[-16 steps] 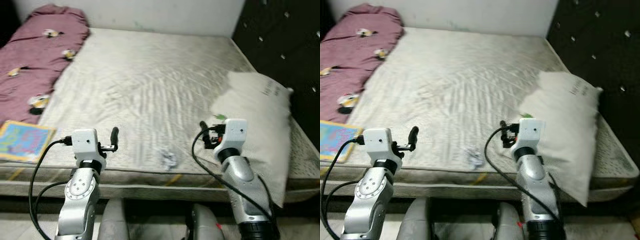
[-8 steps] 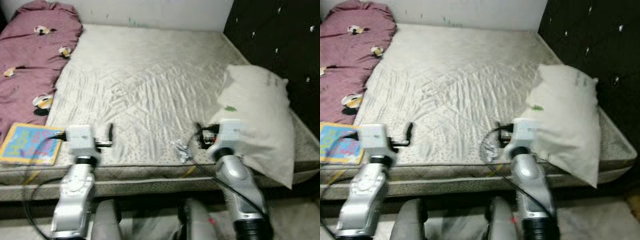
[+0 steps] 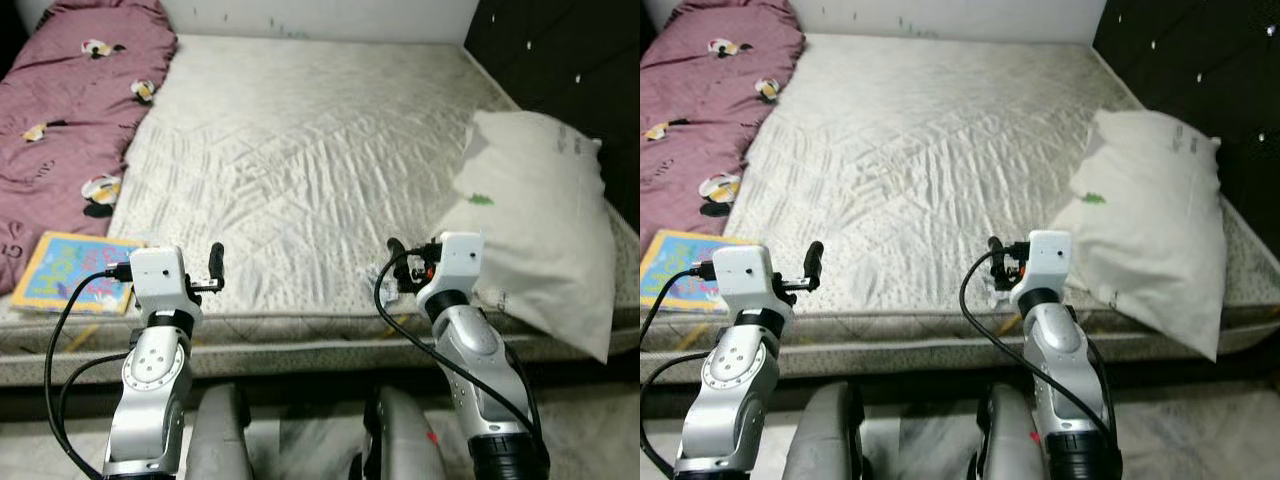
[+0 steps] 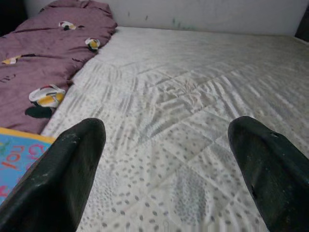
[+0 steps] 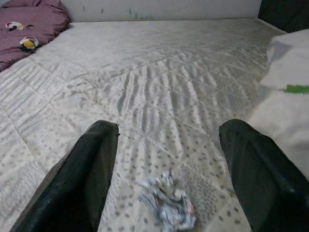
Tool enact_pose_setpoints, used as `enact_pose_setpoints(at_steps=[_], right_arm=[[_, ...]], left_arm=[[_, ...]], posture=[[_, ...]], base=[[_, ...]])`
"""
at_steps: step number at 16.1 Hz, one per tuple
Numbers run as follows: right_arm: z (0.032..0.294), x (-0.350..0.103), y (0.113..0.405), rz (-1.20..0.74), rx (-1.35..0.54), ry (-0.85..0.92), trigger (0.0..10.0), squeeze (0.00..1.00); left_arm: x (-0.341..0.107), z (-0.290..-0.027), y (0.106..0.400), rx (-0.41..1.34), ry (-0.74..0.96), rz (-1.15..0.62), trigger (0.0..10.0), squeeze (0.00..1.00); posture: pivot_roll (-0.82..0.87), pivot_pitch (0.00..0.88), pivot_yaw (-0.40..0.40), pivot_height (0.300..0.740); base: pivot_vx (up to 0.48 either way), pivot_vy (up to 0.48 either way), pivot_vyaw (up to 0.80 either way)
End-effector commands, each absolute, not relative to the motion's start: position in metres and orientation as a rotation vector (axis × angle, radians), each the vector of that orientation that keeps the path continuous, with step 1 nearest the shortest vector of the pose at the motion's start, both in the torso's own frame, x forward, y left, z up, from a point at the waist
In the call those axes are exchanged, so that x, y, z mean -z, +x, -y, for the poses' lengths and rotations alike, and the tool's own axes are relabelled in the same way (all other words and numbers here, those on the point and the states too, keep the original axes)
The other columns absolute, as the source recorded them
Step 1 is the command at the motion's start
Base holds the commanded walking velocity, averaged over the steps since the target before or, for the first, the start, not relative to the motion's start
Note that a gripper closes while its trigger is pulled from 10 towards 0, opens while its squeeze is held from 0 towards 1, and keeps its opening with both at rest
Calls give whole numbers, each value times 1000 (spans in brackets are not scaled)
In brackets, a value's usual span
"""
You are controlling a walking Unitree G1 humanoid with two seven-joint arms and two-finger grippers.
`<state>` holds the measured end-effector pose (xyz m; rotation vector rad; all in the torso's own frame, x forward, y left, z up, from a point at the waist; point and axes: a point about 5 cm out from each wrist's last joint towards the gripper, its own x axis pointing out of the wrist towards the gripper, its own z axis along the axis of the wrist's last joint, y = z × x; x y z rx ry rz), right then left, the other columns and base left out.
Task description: Clean up the room
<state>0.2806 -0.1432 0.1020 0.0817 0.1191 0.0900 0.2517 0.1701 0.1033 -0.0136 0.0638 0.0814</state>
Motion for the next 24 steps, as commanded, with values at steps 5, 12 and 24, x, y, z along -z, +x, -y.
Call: enact_pose_setpoints(at_steps=[5, 12, 24], right_arm=[[142, -100, 280, -133, -107, 74, 10000, 0], [140, -99, 280, -126, -127, 57, 10000, 0], [140, -101, 284, -142, -152, 41, 10000, 0]], left_arm=[[-105, -170, 250, -82, 1, -51, 10000, 0], [-107, -165, 249, -21, -23, -31, 10000, 0], [-105, -166, 249, -55, -14, -50, 10000, 0]], posture=[[31, 0, -52, 543], [29, 0, -51, 543], [35, 0, -58, 543]], base=[[0, 0, 0], [71, 0, 226], [235, 0, 0]])
